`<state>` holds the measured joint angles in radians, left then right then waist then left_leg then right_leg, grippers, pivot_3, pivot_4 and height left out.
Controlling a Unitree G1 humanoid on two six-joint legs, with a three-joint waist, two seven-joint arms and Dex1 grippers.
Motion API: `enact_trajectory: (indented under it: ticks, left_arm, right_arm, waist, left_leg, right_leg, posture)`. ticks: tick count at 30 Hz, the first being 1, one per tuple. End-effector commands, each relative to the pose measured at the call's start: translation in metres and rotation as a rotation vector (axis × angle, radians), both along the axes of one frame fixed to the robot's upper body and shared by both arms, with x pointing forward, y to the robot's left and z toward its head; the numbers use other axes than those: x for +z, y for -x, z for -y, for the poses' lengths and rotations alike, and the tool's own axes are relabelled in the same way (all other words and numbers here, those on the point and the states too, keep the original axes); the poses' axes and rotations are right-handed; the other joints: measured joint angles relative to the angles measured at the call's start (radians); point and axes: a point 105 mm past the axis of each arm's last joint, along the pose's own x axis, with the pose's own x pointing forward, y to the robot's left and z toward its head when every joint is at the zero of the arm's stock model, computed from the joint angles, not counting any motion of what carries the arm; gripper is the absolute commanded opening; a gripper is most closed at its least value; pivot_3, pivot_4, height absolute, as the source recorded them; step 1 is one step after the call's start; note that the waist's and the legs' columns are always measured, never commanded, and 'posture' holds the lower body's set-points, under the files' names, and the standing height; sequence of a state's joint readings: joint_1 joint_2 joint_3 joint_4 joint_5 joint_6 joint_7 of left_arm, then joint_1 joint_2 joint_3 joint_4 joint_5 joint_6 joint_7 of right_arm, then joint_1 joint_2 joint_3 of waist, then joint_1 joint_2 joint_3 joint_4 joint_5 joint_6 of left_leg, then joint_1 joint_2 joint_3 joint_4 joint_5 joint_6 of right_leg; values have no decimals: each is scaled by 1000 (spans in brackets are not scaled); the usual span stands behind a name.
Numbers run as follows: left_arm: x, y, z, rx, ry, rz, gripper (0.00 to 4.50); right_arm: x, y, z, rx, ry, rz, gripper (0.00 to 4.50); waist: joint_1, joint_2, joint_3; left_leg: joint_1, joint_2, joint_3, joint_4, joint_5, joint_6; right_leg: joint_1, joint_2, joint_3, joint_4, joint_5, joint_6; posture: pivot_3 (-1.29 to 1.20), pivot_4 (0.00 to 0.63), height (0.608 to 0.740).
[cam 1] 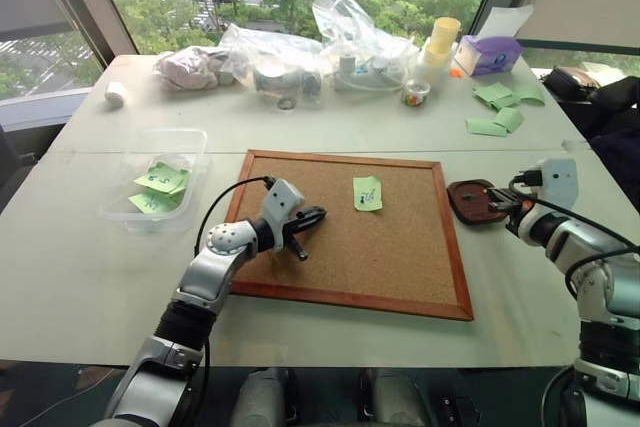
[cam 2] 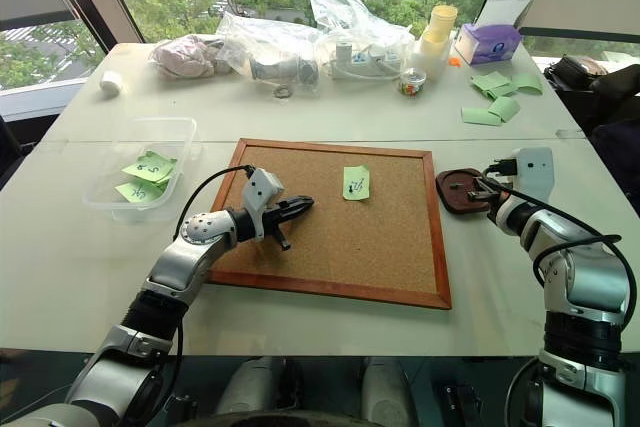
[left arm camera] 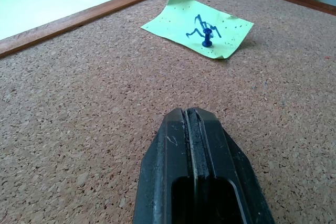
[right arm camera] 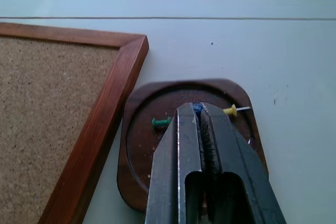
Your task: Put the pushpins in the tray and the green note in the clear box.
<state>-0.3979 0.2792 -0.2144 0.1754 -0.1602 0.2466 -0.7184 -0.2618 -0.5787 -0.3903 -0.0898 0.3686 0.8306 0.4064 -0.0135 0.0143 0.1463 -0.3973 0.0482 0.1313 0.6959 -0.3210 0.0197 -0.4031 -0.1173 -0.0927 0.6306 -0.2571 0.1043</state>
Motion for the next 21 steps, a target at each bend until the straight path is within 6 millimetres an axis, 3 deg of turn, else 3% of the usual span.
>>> enact_trajectory:
  ticks: [1,4,10,13,16,21]
  left_arm:
    - [-38,8,-9,18,-74,-122,0]
    - [-39,9,-9,19,-76,-122,0]
    - [-39,8,-9,23,-76,-121,0]
    - [-39,8,-9,26,-75,-121,0]
    - [-39,9,-9,26,-74,-121,0]
    - [-39,9,-9,25,-74,-120,0]
  right_arm:
    - [2,-1,-4,13,-12,14,82]
    - [-3,-1,-3,9,-16,4,82]
    - [-4,-1,-2,6,-6,0,2956]
    - [6,-3,-3,14,6,34,4434]
    - [21,-5,-16,78,9,80,4474]
    - [36,-4,-71,289,-6,120,4474]
  waist:
    - [0,0,0]
    - [0,0,0]
    - [0,0,0]
    - [0,0,0]
    - [0,0,0]
    - [0,1,-1]
  left_leg:
    - [0,0,0,0,0,0]
    - [0,0,0,0,0,0]
    - [0,0,0,0,0,0]
    - [0,0,0,0,0,0]
    - [0,0,0,0,0,0]
    - [1,1,0,-1,0,0]
  right_leg:
    - [0,0,0,0,0,0]
    - [0,0,0,0,0,0]
    - [0,0,0,0,0,0]
    - [0,0,0,0,0,0]
    - [0,0,0,0,0,0]
    - [0,0,0,0,0,0]
  posture:
    - [0,150,740]
    - [0,150,740]
    - [0,150,740]
    - [0,150,740]
    - [0,150,740]
    - [0,150,740]
